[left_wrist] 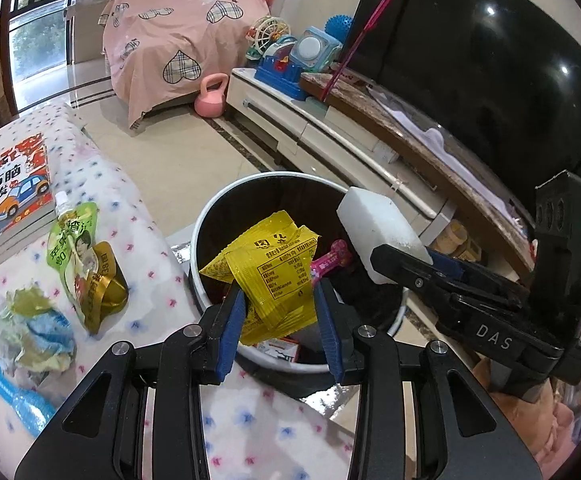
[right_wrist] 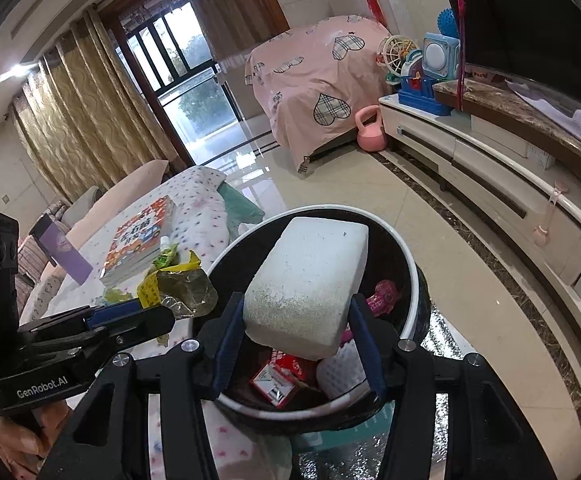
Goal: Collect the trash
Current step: 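Carry the foam block and yellow bag over the bin and release both, then move both tools back toward the crumpled wrappers and blue brush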
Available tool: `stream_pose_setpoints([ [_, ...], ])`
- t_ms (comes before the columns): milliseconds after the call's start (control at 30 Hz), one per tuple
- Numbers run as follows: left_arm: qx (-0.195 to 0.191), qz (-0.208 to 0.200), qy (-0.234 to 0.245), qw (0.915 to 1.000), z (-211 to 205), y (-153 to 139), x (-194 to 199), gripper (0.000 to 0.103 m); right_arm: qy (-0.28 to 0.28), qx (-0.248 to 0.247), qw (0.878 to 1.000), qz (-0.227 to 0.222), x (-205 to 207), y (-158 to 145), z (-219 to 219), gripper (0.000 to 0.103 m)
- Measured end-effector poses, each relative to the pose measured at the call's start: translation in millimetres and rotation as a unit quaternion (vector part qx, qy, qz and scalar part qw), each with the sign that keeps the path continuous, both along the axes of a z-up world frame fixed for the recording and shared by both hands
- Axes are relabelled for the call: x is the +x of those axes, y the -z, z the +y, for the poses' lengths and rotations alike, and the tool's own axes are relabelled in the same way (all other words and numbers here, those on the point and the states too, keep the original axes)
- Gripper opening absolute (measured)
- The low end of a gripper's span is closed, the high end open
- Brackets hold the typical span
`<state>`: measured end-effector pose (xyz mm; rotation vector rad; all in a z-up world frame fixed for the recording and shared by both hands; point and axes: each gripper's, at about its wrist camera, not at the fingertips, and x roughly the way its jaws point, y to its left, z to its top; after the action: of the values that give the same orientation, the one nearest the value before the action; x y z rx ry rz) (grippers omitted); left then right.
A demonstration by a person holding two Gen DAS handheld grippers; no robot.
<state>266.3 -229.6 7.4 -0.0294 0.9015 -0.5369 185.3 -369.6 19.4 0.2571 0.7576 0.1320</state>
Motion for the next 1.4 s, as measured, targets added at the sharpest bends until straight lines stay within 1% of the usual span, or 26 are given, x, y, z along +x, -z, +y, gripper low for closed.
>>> stream_pose_setpoints([
  [33,0.004,0.002,0.0,1.0,-1.4,1.9,1.0,0.036,0.0,-0.001,1.0,0.001,1.4,1.2,-0.9,0.056],
  [67,0.006,0.004,-0.001,1.0,-1.9,3.2,2.2,0.042,0.0,-0.001,1.0,0.003,3.0,2.5,-2.0,0.057],
  [100,0.008,0.005,-0.004,0.9999,-1.3,4.6,2.5,0.052,0.0,0.0,1.0,0.004,4.5,3.6,-3.3,0.058],
  [133,0.007,0.005,-0.007,0.9999,0.3,5.1,2.6,0.056,0.0,0.002,1.0,0.006,5.7,5.1,-4.8,0.059],
  [200,0.002,0.005,-0.01,0.9999,4.3,5.6,0.2,0.058,0.004,0.006,1.0,0.011,6.7,8.5,-8.4,0.06],
  [267,0.002,0.007,-0.013,0.9999,6.7,6.1,-1.5,0.058,0.006,0.013,1.0,0.011,4.5,9.9,-10.9,0.07],
  [367,-0.004,0.009,-0.016,0.9998,13.6,6.4,-7.9,0.059,0.008,0.017,1.0,0.008,-1.0,9.4,-11.7,0.071],
  [400,-0.006,0.008,-0.018,0.9998,17.1,6.5,-11.4,0.062,0.009,0.019,1.0,0.006,-3.6,8.9,-11.5,0.071],
  [467,-0.008,0.009,-0.024,0.9996,24.0,7.4,-17.7,0.065,0.01,0.023,1.0,0.004,-7.4,7.3,-10.7,0.077],
  [500,-0.012,0.012,-0.027,0.9995,30.0,8.7,-23.0,0.065,0.011,0.026,1.0,0.001,-11.6,6.4,-9.9,0.079],
  [567,-0.019,0.018,-0.032,0.9992,39.4,11.2,-30.9,0.065,0.013,0.032,0.999,-0.005,-16.3,4.6,-8.5,0.088],
  [667,-0.023,0.025,-0.043,0.9985,56.4,15.7,-44.8,0.065,0.013,0.043,0.999,-0.012,-27.4,2.2,-2.2,0.094],
  [767,-0.027,0.032,-0.057,0.9975,74.9,20.1,-56.4,0.065,0.009,0.051,0.999,-0.016,-35.5,1.7,7.2,0.098],
  [933,-0.036,0.047,-0.086,0.9945,110.3,29.1,-75.5,0.065,-0.004,0.063,0.998,-0.014,-48.7,5.0,29.4,0.1],
  [1100,-0.044,0.054,-0.121,0.9903,145.5,35.4,-88.5,0.065,-0.025,0.073,0.997,-0.004,-59.1,15.0,57.1,0.101],
  [1300,-0.048,0.059,-0.162,0.9838,182.3,41.6,-94.3,0.066,-0.051,0.077,0.996,0.016,-65.5,29.0,85.2,0.101],
  [1400,-0.049,0.062,-0.182,0.9802,196.5,46.2,-94.8,0.067,-0.058,0.077,0.995,0.018,-67.9,31.2,95.5,0.101],
])
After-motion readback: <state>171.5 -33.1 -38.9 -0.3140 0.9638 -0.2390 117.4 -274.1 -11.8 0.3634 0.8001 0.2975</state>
